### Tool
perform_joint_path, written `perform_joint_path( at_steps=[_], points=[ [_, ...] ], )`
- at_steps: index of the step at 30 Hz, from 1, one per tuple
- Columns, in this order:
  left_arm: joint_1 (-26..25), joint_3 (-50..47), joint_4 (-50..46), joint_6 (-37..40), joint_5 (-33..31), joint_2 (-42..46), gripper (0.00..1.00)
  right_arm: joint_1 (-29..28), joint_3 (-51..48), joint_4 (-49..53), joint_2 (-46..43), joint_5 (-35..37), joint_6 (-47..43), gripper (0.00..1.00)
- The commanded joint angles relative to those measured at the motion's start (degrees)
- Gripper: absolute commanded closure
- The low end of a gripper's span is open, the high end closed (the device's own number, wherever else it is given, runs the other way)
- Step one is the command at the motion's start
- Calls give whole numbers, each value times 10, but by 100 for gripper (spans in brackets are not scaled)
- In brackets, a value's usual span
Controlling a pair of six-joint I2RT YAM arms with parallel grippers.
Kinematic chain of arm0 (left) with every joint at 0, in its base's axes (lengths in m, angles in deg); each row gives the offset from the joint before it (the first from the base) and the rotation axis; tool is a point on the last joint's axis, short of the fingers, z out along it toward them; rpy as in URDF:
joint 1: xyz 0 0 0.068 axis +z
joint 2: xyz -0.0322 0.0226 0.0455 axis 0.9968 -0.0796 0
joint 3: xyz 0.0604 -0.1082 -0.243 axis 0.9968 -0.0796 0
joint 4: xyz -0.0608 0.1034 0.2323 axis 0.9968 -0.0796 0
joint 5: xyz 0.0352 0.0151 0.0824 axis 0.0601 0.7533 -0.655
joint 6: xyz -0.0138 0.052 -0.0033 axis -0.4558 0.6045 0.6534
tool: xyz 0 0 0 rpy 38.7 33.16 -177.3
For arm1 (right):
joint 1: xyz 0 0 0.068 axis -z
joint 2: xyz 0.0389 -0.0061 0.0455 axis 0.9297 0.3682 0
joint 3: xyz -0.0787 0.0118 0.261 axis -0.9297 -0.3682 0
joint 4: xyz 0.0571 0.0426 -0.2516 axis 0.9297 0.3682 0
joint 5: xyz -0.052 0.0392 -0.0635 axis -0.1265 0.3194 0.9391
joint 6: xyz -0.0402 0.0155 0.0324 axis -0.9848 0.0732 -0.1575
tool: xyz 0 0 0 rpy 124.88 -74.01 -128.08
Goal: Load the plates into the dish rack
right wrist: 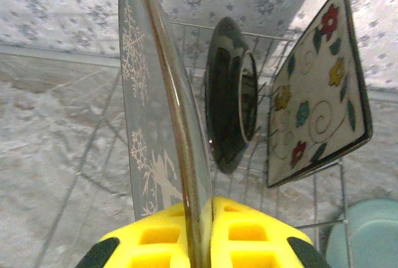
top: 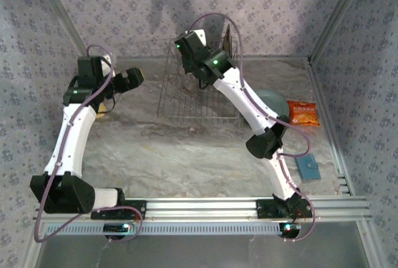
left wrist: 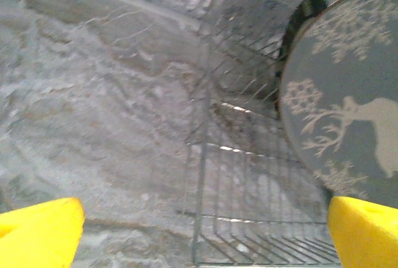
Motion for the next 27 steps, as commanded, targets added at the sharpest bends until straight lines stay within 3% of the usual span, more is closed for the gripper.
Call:
perform_joint_path(
  at_steps=[1,9,17,25,27],
  points=[
    [-24,-54,40,-43,-97,21,1,-13,34,-93,8,127,-31,100],
    [-58,-127,115,-121,-107,-13,1,-23,55,-131,63,185,-37,100],
    [-120,-113,97,-66,-130,-70,2,-20,59,-178,95,220,-62,100],
    [-158,-109,85,-35,-158,-117,17,-14,65,-180,106,234,-71,100],
    [-166,-102,83,-29,-166,-130,25,-13,65,-177,104,229,-71,100]
  ],
)
